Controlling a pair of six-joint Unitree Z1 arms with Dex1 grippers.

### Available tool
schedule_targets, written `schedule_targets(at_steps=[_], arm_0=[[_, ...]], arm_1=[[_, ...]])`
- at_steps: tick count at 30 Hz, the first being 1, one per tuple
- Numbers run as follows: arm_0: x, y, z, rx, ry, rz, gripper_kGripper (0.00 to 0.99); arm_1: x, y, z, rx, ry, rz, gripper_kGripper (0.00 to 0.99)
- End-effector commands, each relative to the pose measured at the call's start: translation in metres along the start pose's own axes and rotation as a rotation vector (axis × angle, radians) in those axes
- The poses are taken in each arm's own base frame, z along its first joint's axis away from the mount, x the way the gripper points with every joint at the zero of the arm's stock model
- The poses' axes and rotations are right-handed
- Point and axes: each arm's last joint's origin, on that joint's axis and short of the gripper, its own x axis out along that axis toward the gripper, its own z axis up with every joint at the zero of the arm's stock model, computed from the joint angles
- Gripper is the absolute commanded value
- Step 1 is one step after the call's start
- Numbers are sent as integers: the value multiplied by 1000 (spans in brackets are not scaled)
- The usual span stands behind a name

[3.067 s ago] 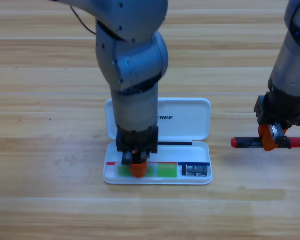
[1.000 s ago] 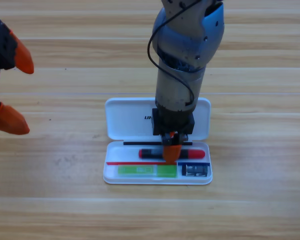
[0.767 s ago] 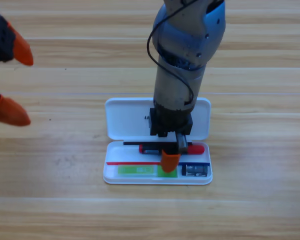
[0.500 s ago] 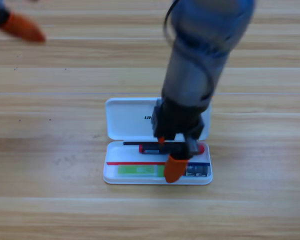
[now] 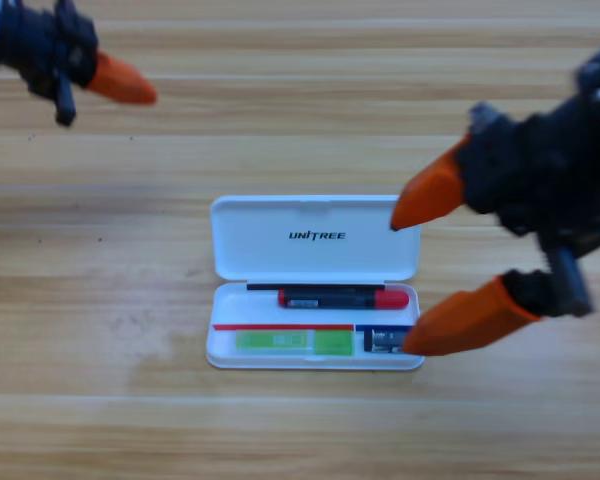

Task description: Clean up eraser and pencils

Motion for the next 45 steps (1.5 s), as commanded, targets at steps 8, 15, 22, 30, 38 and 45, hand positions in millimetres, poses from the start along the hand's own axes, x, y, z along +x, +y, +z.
schedule_targets(at_steps=[8, 15, 22, 30, 38, 45], arm_0=[[108, 2, -55, -122, 67, -321, 0], [148, 7, -54, -127, 70, -384, 0], [170, 5, -52, -126, 74, -445, 0], [178, -10, -42, -94, 72, -545, 0], [175, -29, -32, -50, 81, -640, 0], [177, -41, -29, -29, 85, -691, 0]], arm_1=[[-37, 31, -20, -36, -94, -2, 900], [-37, 32, -17, -40, -119, 23, 902], [-32, 29, -16, -37, -112, 31, 902], [-31, 30, -13, -35, -128, 63, 902], [-26, 28, -13, -30, -117, 71, 902], [-25, 28, -12, -27, -118, 74, 902]])
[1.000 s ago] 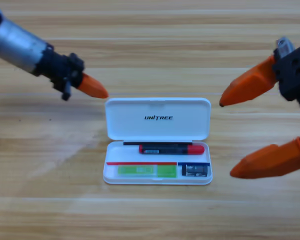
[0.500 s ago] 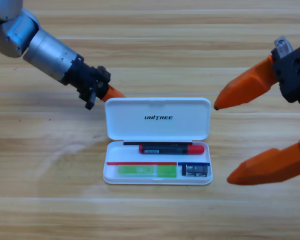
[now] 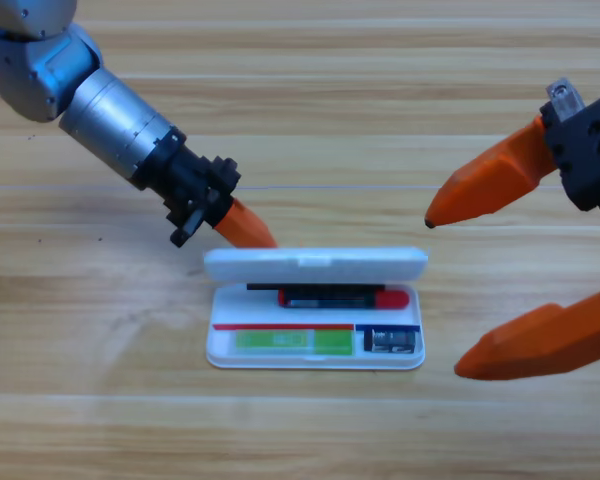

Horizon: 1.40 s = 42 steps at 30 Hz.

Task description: Clean up eraser and pencils

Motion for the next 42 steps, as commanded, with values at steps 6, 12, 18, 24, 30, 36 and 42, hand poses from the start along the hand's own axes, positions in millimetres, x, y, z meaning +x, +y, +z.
schedule_targets(at_steps=[6, 12, 18, 24, 30, 36, 42], arm_0=[[35, -14, 4, 12, 45, -93, 0], [35, -29, 12, 36, 74, -88, 0], [40, -42, 15, 48, 120, -76, 0], [43, -54, 11, 52, 155, -53, 0], [48, -61, 4, 57, 190, -22, 0], [54, -64, -4, 62, 241, 40, 0], [59, -66, -9, 66, 292, 118, 0]], arm_1=[[16, 1, 1, 12, 18, 44, 902], [19, 0, 1, 18, 23, 46, 902], [21, -2, 2, 22, 26, 48, 902], [21, -2, 2, 24, 26, 50, 902], [23, -3, 2, 26, 31, 50, 902], [25, -4, 2, 27, 33, 51, 904], [26, -4, 3, 27, 35, 52, 904]])
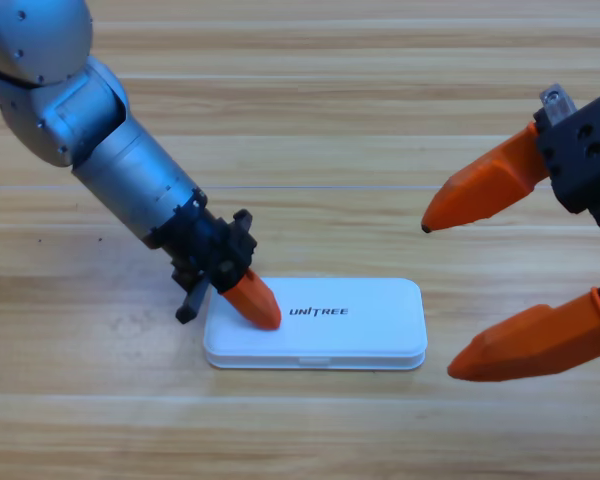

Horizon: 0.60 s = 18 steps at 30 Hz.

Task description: Clean up eraser and pencils

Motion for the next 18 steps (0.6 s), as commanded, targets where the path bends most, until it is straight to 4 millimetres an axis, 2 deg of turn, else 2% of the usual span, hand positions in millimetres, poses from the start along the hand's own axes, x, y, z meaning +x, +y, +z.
schedule_targets(at_steps=[1, 5, 7, 9, 11, 14, 18], arm_0=[[24, -7, -15, -33, 94, 21, 0], [19, -12, -9, -36, 104, 58, 0], [4, -19, 0, -31, 91, 96, 0], [-21, -31, 14, -21, 55, 140, 0], [-54, -51, 29, -5, 11, 184, 0], [-100, -94, 48, 38, -45, 232, 0], [-144, -152, 53, 98, -99, 268, 0]], arm_1=[[22, -3, 3, 3, 29, 48, 904], [22, -3, 3, 3, 27, 46, 904], [22, -3, 3, 4, 27, 47, 904], [22, -3, 3, 7, 27, 47, 904], [21, -2, 3, 9, 25, 46, 904], [21, -3, 4, 14, 23, 43, 905], [21, -3, 5, 15, 22, 42, 905]])
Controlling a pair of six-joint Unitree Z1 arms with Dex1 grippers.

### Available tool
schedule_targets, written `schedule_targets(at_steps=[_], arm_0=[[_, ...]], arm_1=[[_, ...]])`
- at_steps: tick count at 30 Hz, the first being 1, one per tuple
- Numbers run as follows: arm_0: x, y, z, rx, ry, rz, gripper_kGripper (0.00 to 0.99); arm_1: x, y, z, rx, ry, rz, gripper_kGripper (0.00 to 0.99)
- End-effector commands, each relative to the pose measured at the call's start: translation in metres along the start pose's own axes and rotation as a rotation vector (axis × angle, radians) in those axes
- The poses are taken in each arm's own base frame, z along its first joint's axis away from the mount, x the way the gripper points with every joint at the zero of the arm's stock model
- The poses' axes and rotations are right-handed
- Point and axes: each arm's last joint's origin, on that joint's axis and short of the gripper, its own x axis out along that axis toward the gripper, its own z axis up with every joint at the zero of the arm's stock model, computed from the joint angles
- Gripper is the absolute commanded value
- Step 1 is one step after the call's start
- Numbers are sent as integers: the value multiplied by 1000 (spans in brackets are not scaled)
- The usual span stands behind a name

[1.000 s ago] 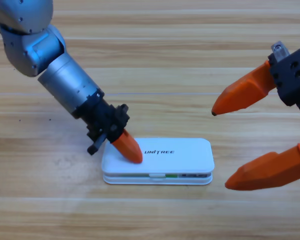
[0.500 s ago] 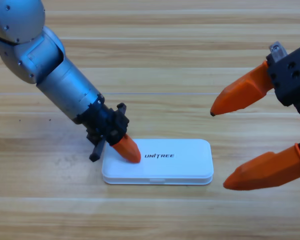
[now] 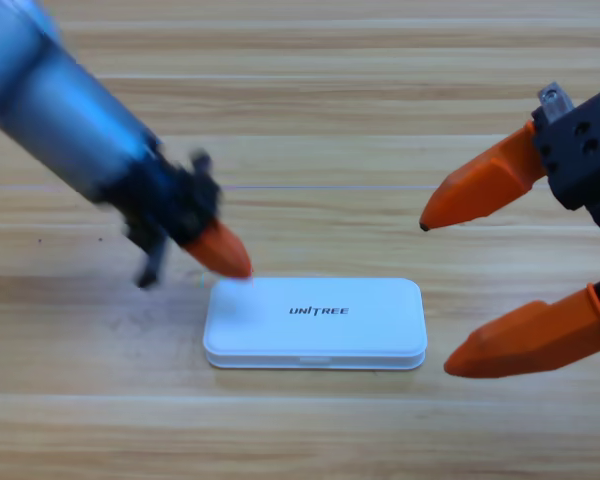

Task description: Clean up eraser and pencils

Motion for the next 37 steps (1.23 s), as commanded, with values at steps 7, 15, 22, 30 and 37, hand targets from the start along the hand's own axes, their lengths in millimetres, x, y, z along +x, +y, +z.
schedule_targets(at_steps=[7, 15, 22, 30, 37], arm_0=[[-120, -113, 8, 21, -145, 75, 0], [-127, -132, 3, -1, -137, 39, 985], [-126, -136, -2, -63, -136, 33, 990], [-128, -139, -8, -124, -155, 84, 990], [-124, -134, -10, -152, -176, 165, 990]], arm_1=[[20, -2, 3, 5, 24, 43, 905], [19, -2, 3, 6, 23, 42, 905], [20, -2, 3, 5, 23, 43, 907], [20, -2, 3, 7, 24, 43, 916], [21, -2, 3, 9, 26, 42, 916]])
